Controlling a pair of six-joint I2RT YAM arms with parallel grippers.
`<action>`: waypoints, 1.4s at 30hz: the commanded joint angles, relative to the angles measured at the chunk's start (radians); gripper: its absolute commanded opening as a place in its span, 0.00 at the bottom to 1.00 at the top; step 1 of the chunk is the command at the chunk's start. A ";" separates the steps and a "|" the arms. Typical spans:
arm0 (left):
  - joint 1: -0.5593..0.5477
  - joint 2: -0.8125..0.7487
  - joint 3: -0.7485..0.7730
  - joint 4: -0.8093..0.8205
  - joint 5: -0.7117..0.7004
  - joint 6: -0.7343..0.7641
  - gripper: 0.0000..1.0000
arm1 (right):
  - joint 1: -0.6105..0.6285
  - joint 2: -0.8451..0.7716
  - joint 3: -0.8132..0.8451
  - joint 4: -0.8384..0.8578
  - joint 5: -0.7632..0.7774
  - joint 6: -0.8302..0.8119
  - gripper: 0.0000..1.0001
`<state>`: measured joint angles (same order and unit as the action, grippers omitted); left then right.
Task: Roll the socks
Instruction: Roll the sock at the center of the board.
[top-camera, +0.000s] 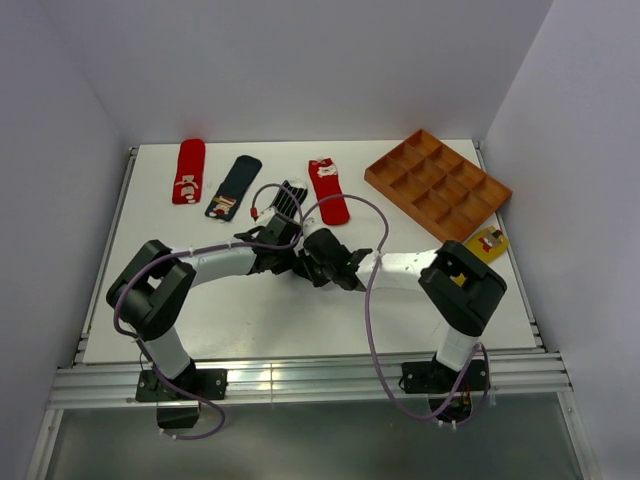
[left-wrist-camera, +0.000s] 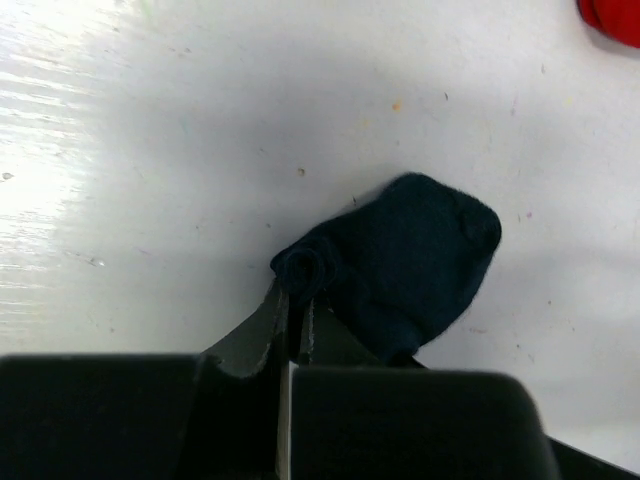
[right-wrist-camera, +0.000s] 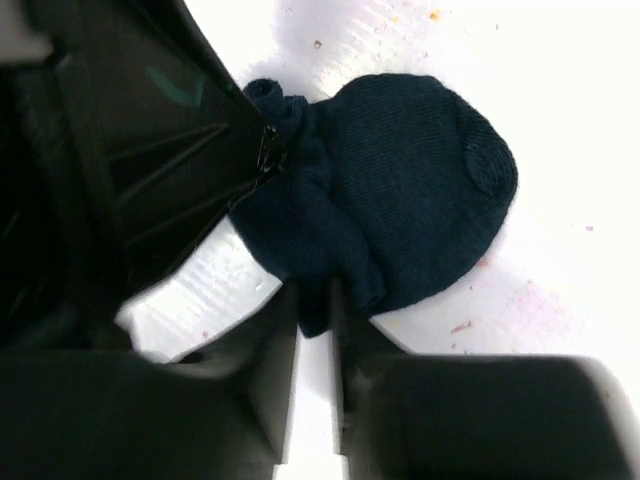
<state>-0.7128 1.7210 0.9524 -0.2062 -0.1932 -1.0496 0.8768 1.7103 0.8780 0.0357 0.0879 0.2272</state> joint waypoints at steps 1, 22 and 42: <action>-0.022 0.008 0.039 -0.018 0.014 0.053 0.00 | 0.019 0.078 0.044 -0.075 0.049 -0.040 0.17; 0.032 -0.216 -0.087 0.047 -0.088 -0.021 0.64 | -0.331 0.152 -0.049 0.229 -0.895 0.607 0.00; 0.029 -0.103 -0.139 0.191 0.086 -0.061 0.61 | -0.453 0.357 -0.195 0.707 -1.053 0.936 0.00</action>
<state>-0.6823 1.5955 0.8112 -0.0586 -0.1390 -1.0946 0.4404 2.0403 0.6994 0.7822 -0.9760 1.1404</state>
